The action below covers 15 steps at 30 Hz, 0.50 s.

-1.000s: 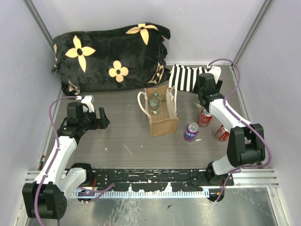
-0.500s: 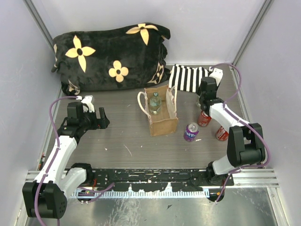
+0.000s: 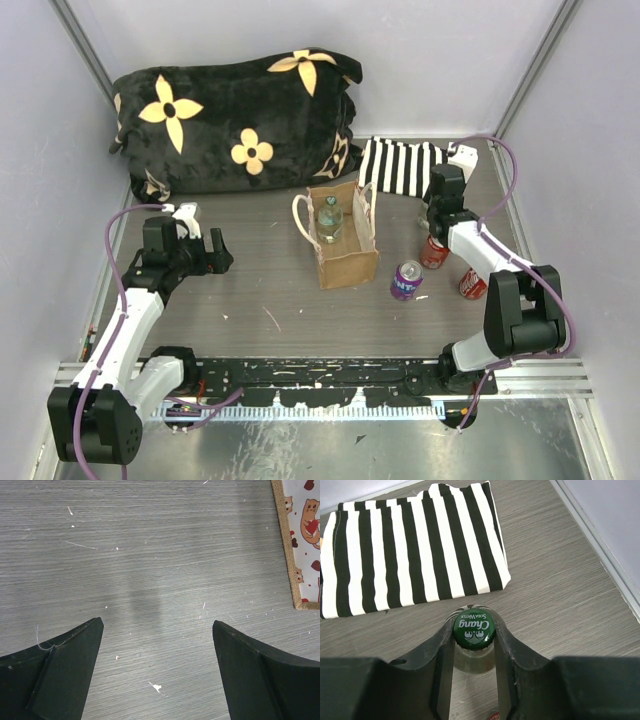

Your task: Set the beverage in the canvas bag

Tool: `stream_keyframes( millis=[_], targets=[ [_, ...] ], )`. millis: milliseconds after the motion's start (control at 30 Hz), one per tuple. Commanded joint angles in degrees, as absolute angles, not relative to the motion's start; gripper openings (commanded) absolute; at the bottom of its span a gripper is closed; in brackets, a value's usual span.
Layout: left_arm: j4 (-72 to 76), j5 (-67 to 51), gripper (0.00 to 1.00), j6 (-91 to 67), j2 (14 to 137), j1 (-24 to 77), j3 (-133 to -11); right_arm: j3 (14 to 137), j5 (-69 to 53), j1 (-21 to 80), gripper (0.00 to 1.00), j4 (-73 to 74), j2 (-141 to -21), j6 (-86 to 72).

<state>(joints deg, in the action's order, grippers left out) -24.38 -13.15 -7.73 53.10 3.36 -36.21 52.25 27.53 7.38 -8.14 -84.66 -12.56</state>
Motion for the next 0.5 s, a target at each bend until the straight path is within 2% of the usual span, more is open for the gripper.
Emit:
stream_keyframes(
  millis=[0,467],
  targets=[
    [-24.70,-13.62,0.98,-7.47,52.65,3.12,-35.78,56.74,26.80,7.18,0.01,-9.59,-80.40,-12.97],
    [-24.65,-13.80,0.98,-7.71,51.89,3.09,-35.51,66.86,23.65,7.18,0.01,-6.62,-80.11,-13.75]
  ],
)
